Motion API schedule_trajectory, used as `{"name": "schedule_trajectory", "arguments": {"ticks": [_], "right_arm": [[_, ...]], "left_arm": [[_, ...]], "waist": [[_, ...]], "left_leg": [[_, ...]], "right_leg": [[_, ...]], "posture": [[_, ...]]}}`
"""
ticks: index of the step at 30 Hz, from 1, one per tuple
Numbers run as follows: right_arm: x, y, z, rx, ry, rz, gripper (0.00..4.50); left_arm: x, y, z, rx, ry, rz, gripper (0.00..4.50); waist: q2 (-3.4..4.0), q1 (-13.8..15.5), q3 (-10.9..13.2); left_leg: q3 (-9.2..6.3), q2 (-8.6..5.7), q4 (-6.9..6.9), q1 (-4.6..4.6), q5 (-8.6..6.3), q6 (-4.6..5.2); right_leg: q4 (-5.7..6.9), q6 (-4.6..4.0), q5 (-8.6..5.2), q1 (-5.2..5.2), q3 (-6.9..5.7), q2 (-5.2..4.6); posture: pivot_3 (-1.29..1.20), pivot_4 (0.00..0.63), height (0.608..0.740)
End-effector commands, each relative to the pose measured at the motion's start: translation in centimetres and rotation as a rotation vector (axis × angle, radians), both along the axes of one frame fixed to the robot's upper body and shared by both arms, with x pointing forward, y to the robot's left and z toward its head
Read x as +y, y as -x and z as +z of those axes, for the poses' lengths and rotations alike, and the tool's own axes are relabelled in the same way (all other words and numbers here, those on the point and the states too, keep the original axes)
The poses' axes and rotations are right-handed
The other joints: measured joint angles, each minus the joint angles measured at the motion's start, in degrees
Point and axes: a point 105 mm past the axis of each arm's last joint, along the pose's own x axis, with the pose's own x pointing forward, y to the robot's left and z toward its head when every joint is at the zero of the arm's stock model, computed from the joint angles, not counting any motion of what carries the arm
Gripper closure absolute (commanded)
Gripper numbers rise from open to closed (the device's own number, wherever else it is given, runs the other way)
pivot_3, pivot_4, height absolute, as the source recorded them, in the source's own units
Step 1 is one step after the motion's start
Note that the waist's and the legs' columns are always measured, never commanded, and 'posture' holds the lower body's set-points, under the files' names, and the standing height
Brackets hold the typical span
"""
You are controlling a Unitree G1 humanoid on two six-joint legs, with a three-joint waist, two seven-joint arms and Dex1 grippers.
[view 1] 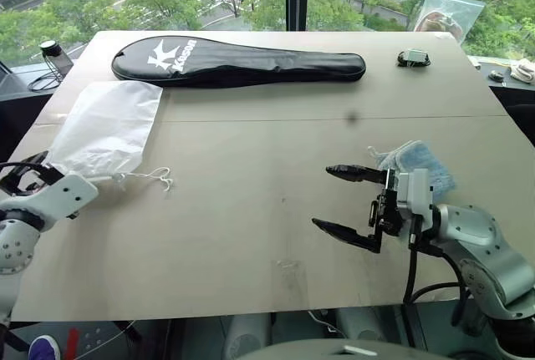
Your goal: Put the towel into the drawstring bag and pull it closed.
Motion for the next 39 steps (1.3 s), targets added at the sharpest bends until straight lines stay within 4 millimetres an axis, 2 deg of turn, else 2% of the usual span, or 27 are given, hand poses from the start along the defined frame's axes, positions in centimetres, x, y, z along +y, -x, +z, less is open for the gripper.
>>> {"name": "schedule_trajectory", "arguments": {"ticks": [1,10,16,26,27,28,31,34,35,36,37,39], "right_arm": [[-0.2,0.4,0.7,-0.054,-0.002,0.005,0.00],[-0.3,0.3,1.0,-0.060,-0.026,-0.007,0.00],[0.0,0.8,2.5,-0.039,-0.134,0.017,0.00],[0.5,0.8,2.3,-0.040,-0.122,0.032,0.00],[0.5,0.7,2.3,-0.041,-0.120,0.031,0.00],[0.5,0.6,2.3,-0.041,-0.118,0.029,0.00],[0.4,0.4,2.2,-0.044,-0.111,0.018,0.00],[0.0,-0.4,2.0,-0.039,-0.083,-0.051,0.00],[-0.1,-0.6,1.9,-0.037,-0.075,-0.071,0.00],[-0.3,-0.9,1.7,-0.036,-0.066,-0.096,0.00],[-0.7,-1.4,1.6,-0.036,-0.049,-0.150,0.00],[-2.1,-2.6,1.6,-0.065,-0.028,-0.306,0.00]], "left_arm": [[0.4,-0.3,1.1,-0.024,-0.048,0.000,0.07],[0.0,-2.9,0.6,-0.034,-0.062,-0.011,0.07],[-0.2,-3.4,0.5,-0.040,-0.054,-0.019,0.07],[0.5,-4.0,0.7,-0.034,-0.112,-0.001,0.07],[0.4,-4.1,0.6,-0.031,-0.110,-0.010,0.58],[0.2,-4.3,0.5,-0.028,-0.110,-0.022,0.80],[0.0,-4.5,0.3,-0.012,-0.090,-0.044,2.25],[-1.1,-4.6,-0.1,0.067,0.043,-0.095,3.74],[-1.4,-4.6,-0.2,0.088,0.087,-0.105,4.11],[-1.9,-4.6,-0.3,0.104,0.156,-0.115,4.42],[-2.9,-4.7,-0.5,0.150,0.310,-0.108,4.42],[-8.1,-4.3,0.1,0.315,0.704,-0.191,4.42]], "waist": [[0.00,0.02,0.00],[-0.04,0.02,-0.02],[-0.03,-0.05,-0.02],[-0.05,0.09,-0.03],[-0.04,0.09,-0.03],[-0.04,0.08,-0.03],[-0.05,0.08,-0.03],[-0.05,0.06,-0.03],[-0.05,0.06,-0.03],[-0.05,0.06,-0.03],[-0.05,0.06,-0.03],[-0.07,0.19,-0.03]], "left_leg": [[0.00,-0.01,0.00,0.00,0.00,0.00],[-0.02,-0.09,0.07,0.01,0.00,0.00],[-0.02,-0.05,0.06,0.01,0.00,0.00],[-0.05,-0.09,0.11,0.01,0.00,0.00],[-0.05,-0.09,0.11,0.01,0.00,0.00],[-0.05,-0.09,0.11,0.01,0.00,0.00],[-0.05,-0.10,0.12,0.02,0.00,0.00],[-0.02,-0.10,0.13,0.02,0.00,0.00],[-0.02,-0.09,0.13,0.02,0.00,0.00],[-0.02,-0.09,0.14,0.02,0.00,0.00],[-0.02,-0.09,0.14,0.02,0.00,0.00],[-0.03,-0.06,0.20,-0.05,0.01,-0.01]], "right_leg": [[0.01,0.00,0.00,0.00,0.00,0.00],[0.04,0.02,0.01,0.03,-0.04,0.03],[0.10,0.01,0.01,0.01,-0.02,0.06],[0.14,0.01,0.01,0.02,-0.06,0.05],[0.15,0.01,0.01,0.02,-0.06,0.05],[0.16,0.01,0.02,0.02,-0.06,0.05],[0.19,0.01,0.01,0.02,-0.06,0.04],[0.23,0.01,0.02,0.02,-0.05,0.03],[0.25,0.01,0.02,0.01,-0.05,0.03],[0.27,0.00,0.01,0.01,-0.05,0.03],[0.28,0.00,0.01,0.00,-0.05,0.03],[0.39,-0.01,0.01,-0.02,-0.05,0.02]], "posture": [[0.00,0.150,0.740],[0.00,0.150,0.740],[0.00,0.150,0.740],[0.00,0.150,0.740],[0.00,0.150,0.740],[0.00,0.150,0.740],[0.00,0.150,0.740],[0.00,0.150,0.740],[0.00,0.150,0.740],[0.00,0.150,0.740],[0.00,0.150,0.740],[0.00,0.150,0.740]]}}
